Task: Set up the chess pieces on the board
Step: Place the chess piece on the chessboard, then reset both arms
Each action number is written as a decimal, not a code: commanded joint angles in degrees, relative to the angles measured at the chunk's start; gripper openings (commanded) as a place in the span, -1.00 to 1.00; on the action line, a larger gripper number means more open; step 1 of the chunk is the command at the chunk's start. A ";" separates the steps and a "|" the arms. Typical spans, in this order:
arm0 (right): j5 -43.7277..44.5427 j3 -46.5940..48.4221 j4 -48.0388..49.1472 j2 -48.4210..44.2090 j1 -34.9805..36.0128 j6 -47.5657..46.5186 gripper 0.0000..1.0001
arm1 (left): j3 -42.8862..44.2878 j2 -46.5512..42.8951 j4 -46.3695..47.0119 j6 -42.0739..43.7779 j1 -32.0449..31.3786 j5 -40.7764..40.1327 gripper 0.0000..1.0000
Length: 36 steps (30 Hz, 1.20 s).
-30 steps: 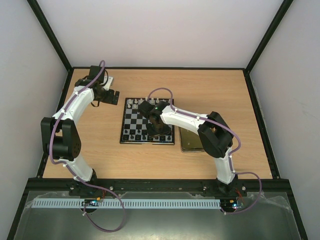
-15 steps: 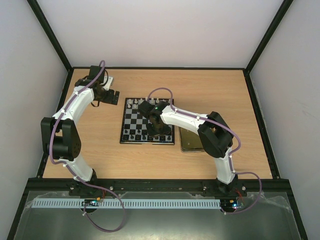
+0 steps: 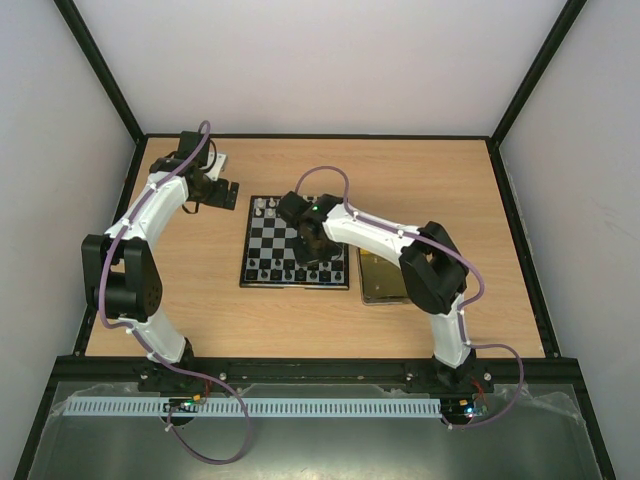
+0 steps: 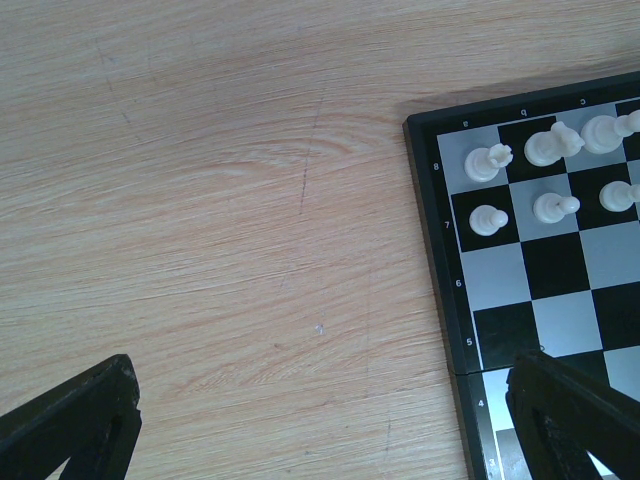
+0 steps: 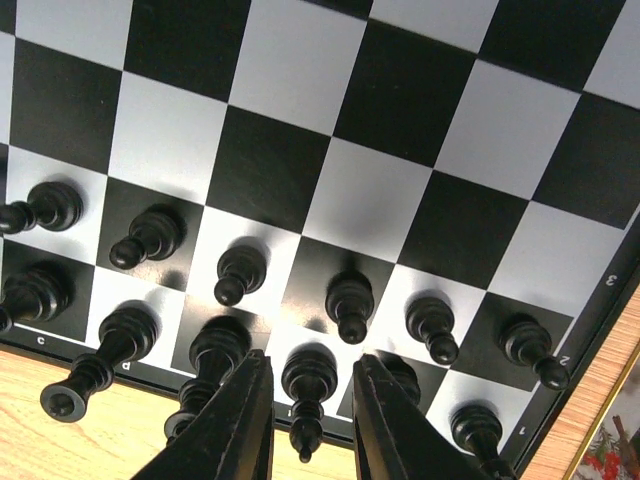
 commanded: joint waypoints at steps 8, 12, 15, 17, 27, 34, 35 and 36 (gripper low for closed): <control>1.90 5.01 -3.64 -1.17 -2.09 -0.42 -0.57 | 1.31 0.14 -1.10 0.10 -0.26 -0.07 0.99; 1.72 7.06 -4.70 -2.27 -3.49 -0.35 -0.57 | 1.44 0.11 -1.23 0.24 -0.26 0.19 0.99; 1.86 9.10 -5.73 -3.76 -4.59 -0.18 -0.58 | 1.31 0.02 -1.29 0.22 -0.26 0.28 0.99; 2.24 10.36 -6.86 -4.99 -5.39 -0.03 -0.59 | 1.09 -0.18 -1.18 0.28 -0.26 0.41 0.98; 6.01 11.70 -9.84 -17.19 -9.64 -0.17 -0.55 | -0.43 -3.78 -1.13 1.51 -0.26 -0.69 0.98; 9.22 4.19 -9.07 -29.08 -12.34 -1.35 0.38 | -5.33 -10.81 -0.75 4.11 0.07 -2.93 0.98; 9.27 2.40 -8.36 -30.67 -12.54 -1.13 0.49 | -5.98 -11.91 -1.01 4.59 0.23 -2.88 0.99; 9.02 0.51 -7.16 -32.90 -12.61 -0.77 0.73 | -6.48 -12.80 -1.57 5.06 0.45 -2.37 0.99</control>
